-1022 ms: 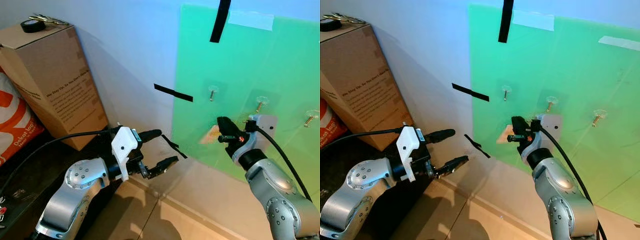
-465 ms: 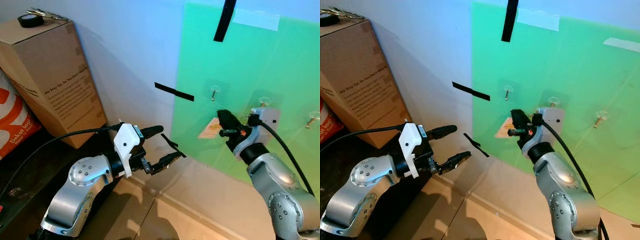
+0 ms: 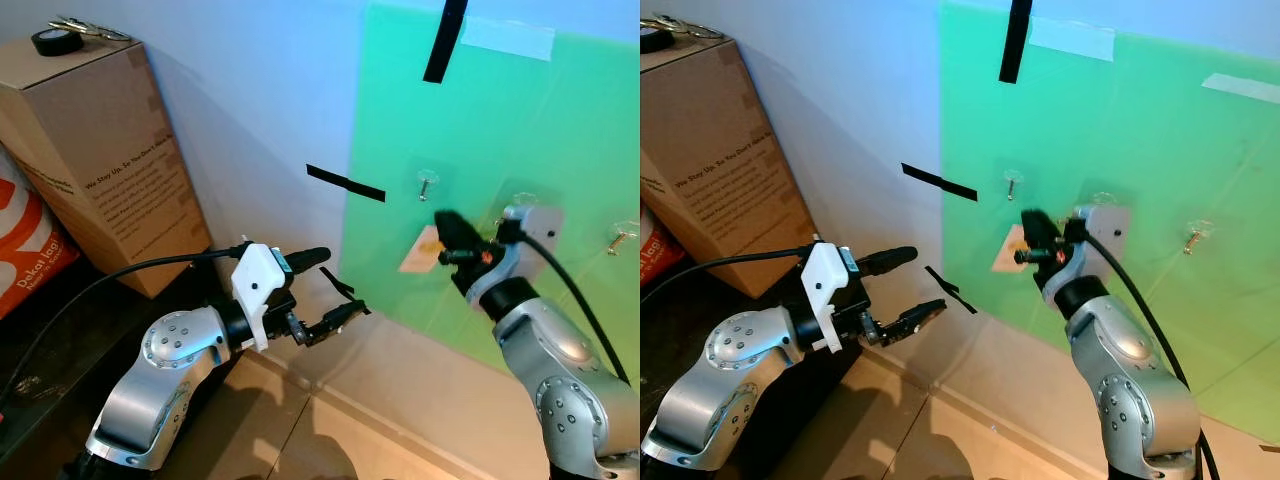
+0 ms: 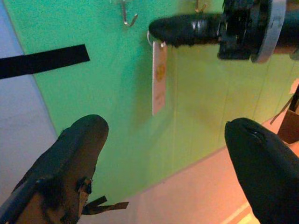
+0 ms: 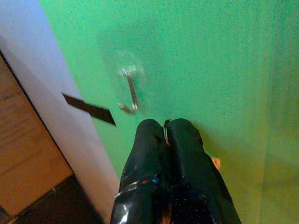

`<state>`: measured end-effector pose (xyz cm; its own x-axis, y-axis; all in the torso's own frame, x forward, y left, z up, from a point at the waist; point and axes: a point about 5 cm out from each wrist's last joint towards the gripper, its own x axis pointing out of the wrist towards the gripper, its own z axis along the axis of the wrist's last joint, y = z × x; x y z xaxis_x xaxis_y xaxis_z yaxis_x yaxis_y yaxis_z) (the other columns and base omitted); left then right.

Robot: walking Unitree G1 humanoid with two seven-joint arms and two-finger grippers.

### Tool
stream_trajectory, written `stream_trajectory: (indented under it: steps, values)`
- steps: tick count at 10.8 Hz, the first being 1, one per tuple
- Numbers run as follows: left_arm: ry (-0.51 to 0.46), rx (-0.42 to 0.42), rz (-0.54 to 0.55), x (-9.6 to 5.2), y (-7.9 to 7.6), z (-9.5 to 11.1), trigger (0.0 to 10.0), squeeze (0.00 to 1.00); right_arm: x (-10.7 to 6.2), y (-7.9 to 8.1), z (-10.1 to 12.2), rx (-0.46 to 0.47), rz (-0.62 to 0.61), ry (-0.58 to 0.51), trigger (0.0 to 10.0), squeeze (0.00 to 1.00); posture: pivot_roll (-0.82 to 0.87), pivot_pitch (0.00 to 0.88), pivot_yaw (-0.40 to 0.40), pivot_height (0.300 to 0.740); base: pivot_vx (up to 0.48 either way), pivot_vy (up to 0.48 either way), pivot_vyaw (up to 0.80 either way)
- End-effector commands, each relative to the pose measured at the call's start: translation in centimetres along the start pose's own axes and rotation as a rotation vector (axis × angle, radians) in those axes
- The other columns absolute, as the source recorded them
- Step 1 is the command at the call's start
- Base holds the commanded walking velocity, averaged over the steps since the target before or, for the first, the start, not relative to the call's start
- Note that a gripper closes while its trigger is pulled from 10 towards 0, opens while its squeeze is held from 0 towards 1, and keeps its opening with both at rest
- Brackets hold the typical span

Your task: Hang keys on a hook

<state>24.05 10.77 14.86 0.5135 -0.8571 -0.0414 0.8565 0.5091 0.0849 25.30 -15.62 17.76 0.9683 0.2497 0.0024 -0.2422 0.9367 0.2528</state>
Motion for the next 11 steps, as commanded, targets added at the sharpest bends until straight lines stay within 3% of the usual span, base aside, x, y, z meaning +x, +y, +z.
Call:
stream_trajectory:
  steps: [1, 7, 11]
  values:
    - [0.002, 0.020, 0.004, 0.0, 0.1, 0.3, 10.0, 0.00, 0.0, 0.2, 0.7, 0.012, 0.007, -0.032, 10.0, 0.00, -0.12, 0.025, 0.009, 0.740, 0.000, 0.000, 0.00]
    - [0.018, 0.023, -0.008, -0.3, -0.2, 0.4, 10.0, 0.00, 1.0, 1.7, 1.9, 0.028, 0.079, -0.089, 10.0, 0.00, -0.11, 0.005, 0.011, 0.740, 0.000, 0.000, 0.00]
    - [0.020, 0.023, -0.011, -0.3, -0.3, 0.3, 10.0, 0.00, 1.8, 1.6, 1.3, -0.014, 0.055, -0.039, 10.0, 0.00, -0.11, 0.004, 0.010, 0.740, 0.000, 0.000, 0.00]
